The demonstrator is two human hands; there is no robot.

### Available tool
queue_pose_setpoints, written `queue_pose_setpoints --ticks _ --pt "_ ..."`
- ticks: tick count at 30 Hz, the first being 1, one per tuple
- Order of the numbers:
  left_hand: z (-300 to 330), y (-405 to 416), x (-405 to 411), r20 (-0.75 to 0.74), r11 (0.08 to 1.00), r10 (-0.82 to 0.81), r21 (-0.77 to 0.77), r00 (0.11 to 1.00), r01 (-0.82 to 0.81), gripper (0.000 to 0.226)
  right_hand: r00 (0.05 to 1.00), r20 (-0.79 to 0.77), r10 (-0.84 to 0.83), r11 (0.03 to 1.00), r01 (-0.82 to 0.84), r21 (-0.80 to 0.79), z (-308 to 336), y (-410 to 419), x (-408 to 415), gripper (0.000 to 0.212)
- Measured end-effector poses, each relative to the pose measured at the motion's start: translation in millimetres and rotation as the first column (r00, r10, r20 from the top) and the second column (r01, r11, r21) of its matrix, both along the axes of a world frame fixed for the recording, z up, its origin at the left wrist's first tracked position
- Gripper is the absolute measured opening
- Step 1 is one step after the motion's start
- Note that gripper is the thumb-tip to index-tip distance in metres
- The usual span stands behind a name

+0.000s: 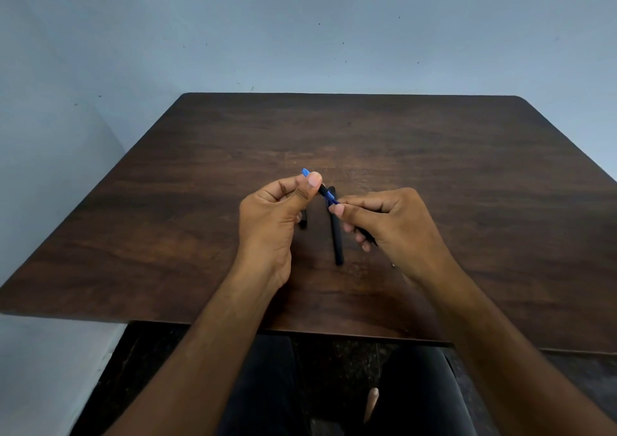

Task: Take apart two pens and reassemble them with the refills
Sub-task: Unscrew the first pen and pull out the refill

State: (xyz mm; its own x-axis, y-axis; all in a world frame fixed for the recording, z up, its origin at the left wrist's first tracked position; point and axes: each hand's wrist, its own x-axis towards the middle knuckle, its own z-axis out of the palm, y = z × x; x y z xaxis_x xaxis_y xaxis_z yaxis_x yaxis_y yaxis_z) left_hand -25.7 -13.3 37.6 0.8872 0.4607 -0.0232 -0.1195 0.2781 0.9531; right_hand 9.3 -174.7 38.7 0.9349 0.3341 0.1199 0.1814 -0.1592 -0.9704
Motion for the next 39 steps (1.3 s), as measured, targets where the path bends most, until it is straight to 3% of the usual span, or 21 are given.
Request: queue_pose_setpoints --ticks 8,13,17,21,24,30,33,39 --pt "8.2 11.0 1.3 0.039 0.997 0.079 -0.006 0.996 -0.079 0.035 0.998 -0.025 -0.053 0.998 0.052 -0.039 -1.6 -8.8 -1.4 0.018" --pt "7.6 29.8 -0.7 -0.042 0.983 0.048 0.18 0.998 -0.039 0.029 0.996 -0.024 -0.087 0.995 0.086 -0.05 -4.0 -18.0 0.7 0.01" --pt "5.3 33.2 -6.1 -0.305 0.876 -0.005 0.457 0.952 0.151 0.02 0.996 -0.036 -0.082 0.995 0.079 -0.063 -6.4 -16.3 1.8 0.012" --pt "4.8 27.6 -6.9 -0.524 0.736 0.096 0.61 0.846 0.294 0.027 0.996 -0.032 -0.08 0.993 0.077 -0.087 -8.3 -13.3 2.7 0.021" --pt "7.2 22.4 -2.3 -0.578 0.62 0.189 0.697 0.794 0.36 0.032 0.997 -0.026 -0.079 0.994 0.077 -0.074 -8.6 -11.6 1.8 0.019" --pt "11.1 14.5 6.3 -0.617 0.48 0.299 0.756 0.728 0.444 0.045 0.997 -0.033 -0.068 0.997 0.066 -0.049 -7.9 -10.2 -0.4 0.015" --pt "11.2 13.1 8.5 -0.634 0.457 0.323 0.755 0.702 0.471 0.05 0.998 -0.031 -0.061 0.997 0.06 -0.047 -7.4 -10.4 -0.8 0.012" --pt "6.9 15.6 5.0 -0.634 0.506 0.297 0.739 0.715 0.445 0.043 0.997 -0.035 -0.063 0.995 0.06 -0.073 -6.1 -9.1 -2.3 0.018"
